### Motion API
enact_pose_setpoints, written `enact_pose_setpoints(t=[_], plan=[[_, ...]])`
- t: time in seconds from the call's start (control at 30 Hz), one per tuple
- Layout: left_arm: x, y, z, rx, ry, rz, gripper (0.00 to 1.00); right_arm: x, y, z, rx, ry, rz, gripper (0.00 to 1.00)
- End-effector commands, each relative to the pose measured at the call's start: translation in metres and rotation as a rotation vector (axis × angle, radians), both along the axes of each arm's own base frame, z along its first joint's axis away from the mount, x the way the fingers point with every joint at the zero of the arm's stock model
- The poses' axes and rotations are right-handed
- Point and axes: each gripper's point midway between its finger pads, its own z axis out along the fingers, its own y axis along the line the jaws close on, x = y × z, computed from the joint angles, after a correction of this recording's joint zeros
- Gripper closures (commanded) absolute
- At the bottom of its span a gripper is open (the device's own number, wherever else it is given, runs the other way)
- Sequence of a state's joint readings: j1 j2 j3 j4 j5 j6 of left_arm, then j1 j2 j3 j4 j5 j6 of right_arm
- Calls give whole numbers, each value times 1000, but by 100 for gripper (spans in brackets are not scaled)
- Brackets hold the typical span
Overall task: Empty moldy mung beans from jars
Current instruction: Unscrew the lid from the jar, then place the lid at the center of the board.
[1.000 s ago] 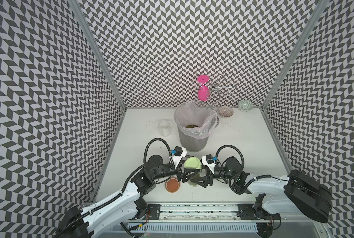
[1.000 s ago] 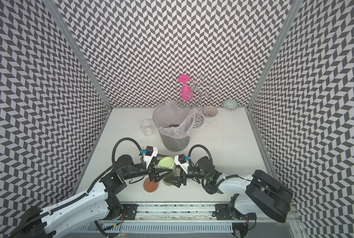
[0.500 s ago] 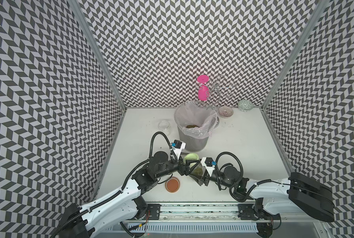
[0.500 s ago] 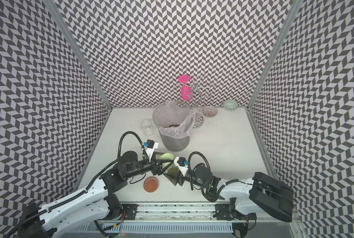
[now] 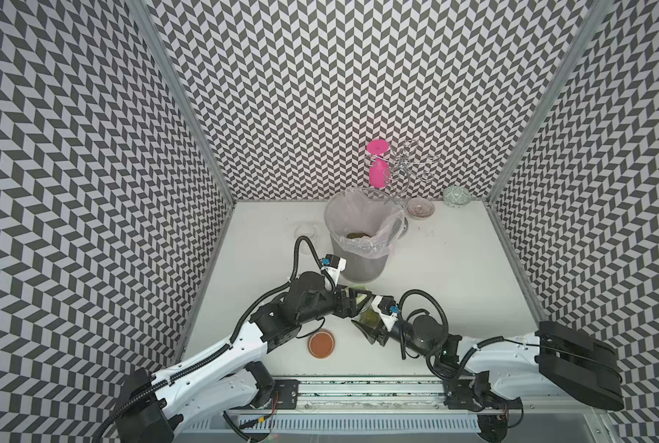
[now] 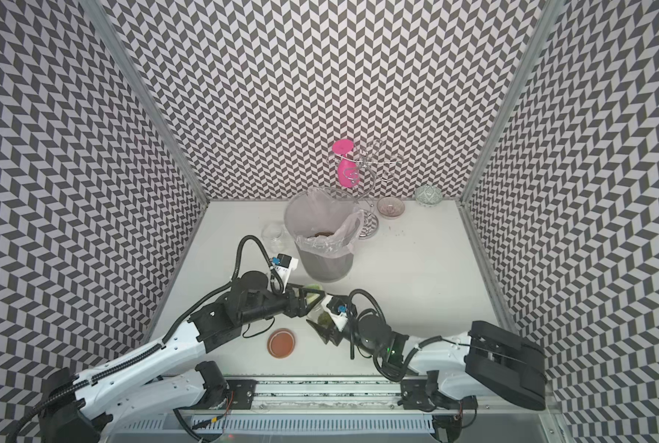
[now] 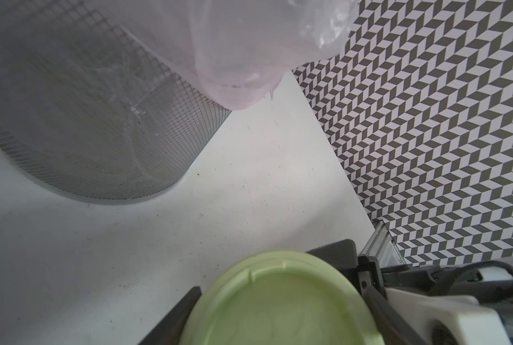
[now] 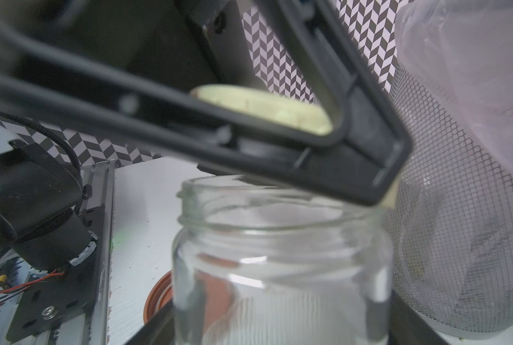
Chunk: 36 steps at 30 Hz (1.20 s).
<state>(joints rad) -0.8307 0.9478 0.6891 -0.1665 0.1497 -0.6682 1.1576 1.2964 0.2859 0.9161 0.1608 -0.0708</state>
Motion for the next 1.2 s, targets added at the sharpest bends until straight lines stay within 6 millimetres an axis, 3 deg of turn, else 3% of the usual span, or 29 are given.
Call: enact_pose_setpoints(t=[0.0,0.2,0.3,0.37,0.47,0.67,0.87,0.93,1.07,1.17], plan=[[46,44,26,25,-70,293,88,-26,16,39,88,-125,127,51],[57,68,44,-7,-103,354,87,-28,18,37,80,-115,142,51],[60,75,41,1,-102,368,86,-28,17,38,87,-112,139,51],[63,84,26,39,-89,406,84,-27,15,40,96,-107,129,51],[70,107,-15,114,-52,497,84,-24,9,48,115,-98,101,51],[76,135,-85,115,-26,603,84,-21,-6,61,139,-84,54,51],[82,136,-121,119,14,622,82,-21,-19,74,156,-74,32,51],[83,136,-132,133,37,624,74,-20,-23,78,166,-72,25,51],[81,136,-149,141,71,629,26,-17,-28,79,170,-56,9,51],[79,138,-152,147,83,639,5,-13,-29,78,166,-29,-1,51]])
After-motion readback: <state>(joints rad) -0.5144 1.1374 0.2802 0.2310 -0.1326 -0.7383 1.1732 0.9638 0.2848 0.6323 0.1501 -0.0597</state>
